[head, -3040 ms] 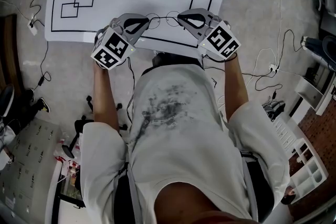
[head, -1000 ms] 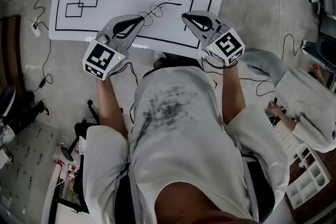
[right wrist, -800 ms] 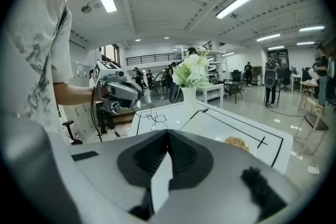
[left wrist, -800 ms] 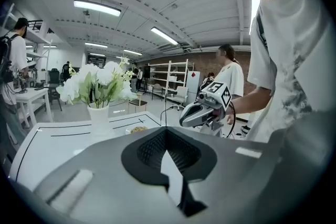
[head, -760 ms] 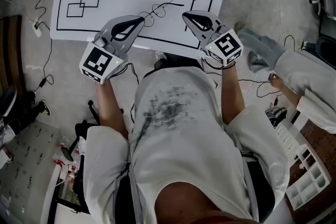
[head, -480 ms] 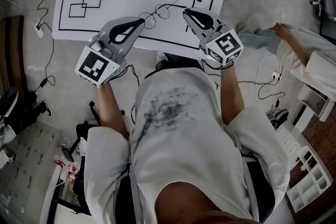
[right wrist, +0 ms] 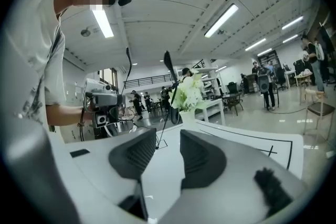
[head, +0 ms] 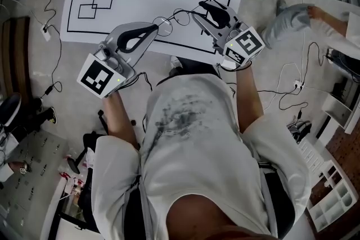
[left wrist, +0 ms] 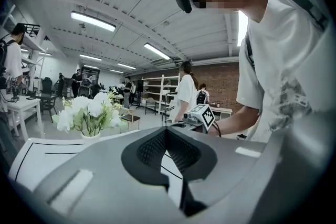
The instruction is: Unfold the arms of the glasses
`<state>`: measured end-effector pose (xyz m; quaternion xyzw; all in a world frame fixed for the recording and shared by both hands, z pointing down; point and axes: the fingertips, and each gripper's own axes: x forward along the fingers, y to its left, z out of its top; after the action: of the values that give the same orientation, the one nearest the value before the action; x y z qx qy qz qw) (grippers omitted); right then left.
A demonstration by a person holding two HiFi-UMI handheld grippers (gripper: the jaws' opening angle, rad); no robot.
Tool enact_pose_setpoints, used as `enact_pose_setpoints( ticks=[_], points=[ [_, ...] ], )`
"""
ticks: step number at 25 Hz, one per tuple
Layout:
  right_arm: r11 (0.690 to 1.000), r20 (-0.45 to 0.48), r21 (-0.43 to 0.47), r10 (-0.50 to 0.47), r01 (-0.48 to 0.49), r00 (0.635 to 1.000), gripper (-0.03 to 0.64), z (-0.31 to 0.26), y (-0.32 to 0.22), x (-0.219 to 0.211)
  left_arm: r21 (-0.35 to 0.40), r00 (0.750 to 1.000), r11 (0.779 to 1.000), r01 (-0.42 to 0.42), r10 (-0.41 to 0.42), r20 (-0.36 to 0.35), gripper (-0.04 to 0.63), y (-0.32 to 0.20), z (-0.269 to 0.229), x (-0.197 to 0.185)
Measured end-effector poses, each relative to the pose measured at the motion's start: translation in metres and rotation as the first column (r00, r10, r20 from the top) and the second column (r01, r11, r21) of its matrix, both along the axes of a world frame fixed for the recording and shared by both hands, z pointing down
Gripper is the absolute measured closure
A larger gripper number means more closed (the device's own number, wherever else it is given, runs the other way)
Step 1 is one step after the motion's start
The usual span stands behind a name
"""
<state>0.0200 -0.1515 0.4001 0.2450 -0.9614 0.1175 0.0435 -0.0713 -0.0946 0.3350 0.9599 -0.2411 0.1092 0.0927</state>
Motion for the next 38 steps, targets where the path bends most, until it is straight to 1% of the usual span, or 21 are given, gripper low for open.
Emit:
enact_pose_setpoints(
  ticks=[2,3,4,5,8,15,16,17,18,21,26,28,32,35,38],
  points=[
    [1.000,0.019,0.014,-0.009,0.009,1.000,0.469,-0.008,-0.001,-0.003,0.010,1.000,1.000,-0.001,0.001,-0.007,0.591,0.002,-0.004,0.000],
    [1.000,0.030,0.022,-0.011,0.011,0.999,0.499,-0.013,-0.001,-0.003,0.023,1.000,1.000,-0.002,0.002,-0.011,0.590,0.002,-0.006,0.000],
    [0.999,0.039,0.030,-0.013,0.012,0.999,0.557,-0.017,-0.001,-0.004,0.037,1.000,0.999,-0.001,0.001,-0.017,0.590,0.001,-0.008,-0.001],
    [0.999,0.044,0.036,-0.017,0.015,0.999,0.598,-0.020,0.000,-0.005,0.049,1.000,0.999,0.002,-0.001,-0.024,0.591,0.001,-0.010,-0.001],
    [0.998,0.042,0.047,-0.045,0.043,0.998,0.600,-0.025,0.003,-0.007,0.079,0.998,0.997,0.009,-0.005,-0.056,0.589,0.001,-0.012,-0.003],
    [0.998,0.050,0.045,-0.050,0.048,0.997,0.598,-0.026,0.007,-0.002,0.068,0.996,0.998,0.004,0.002,-0.094,0.589,0.004,-0.019,0.000],
    [0.998,0.056,0.044,-0.054,0.051,0.997,0.585,-0.026,0.008,-0.001,0.057,0.996,0.998,0.001,0.005,-0.091,0.590,0.005,-0.019,0.001],
    [0.997,0.061,0.046,-0.057,0.054,0.996,0.529,-0.027,0.009,-0.001,0.044,0.996,0.999,-0.003,0.007,-0.087,0.590,0.006,-0.020,0.002],
    [0.997,0.066,0.049,-0.060,0.057,0.996,0.512,-0.028,0.009,-0.001,0.040,0.996,0.999,-0.006,0.010,-0.086,0.589,0.007,-0.021,0.002],
    [0.997,0.083,0.064,-0.056,0.051,0.995,0.505,-0.035,0.009,0.000,0.034,0.995,0.999,-0.014,0.017,-0.097,0.590,0.008,-0.026,0.002],
    [0.995,0.123,0.095,-0.045,0.033,0.991,0.506,-0.055,0.007,0.002,0.048,0.990,0.999,-0.026,0.032,-0.135,0.590,0.010,-0.038,0.002],
    [0.994,0.131,0.108,-0.038,0.024,0.991,0.534,-0.061,0.006,0.003,0.068,0.989,0.997,-0.028,0.038,-0.143,0.589,0.009,-0.042,0.002],
    [0.991,0.121,0.130,-0.028,0.012,0.992,0.548,-0.068,0.006,0.002,0.112,0.986,0.993,-0.020,0.038,-0.162,0.589,0.006,-0.050,0.001],
    [0.990,0.103,0.142,-0.019,0.005,0.995,0.584,-0.070,0.009,0.002,0.104,0.988,0.994,-0.017,0.032,-0.152,0.589,0.006,-0.048,0.000],
    [0.988,0.089,0.152,-0.010,-0.004,0.996,0.597,-0.072,0.011,0.000,0.092,0.989,0.996,-0.014,0.027,-0.143,0.589,0.007,-0.044,-0.001]
  ],
)
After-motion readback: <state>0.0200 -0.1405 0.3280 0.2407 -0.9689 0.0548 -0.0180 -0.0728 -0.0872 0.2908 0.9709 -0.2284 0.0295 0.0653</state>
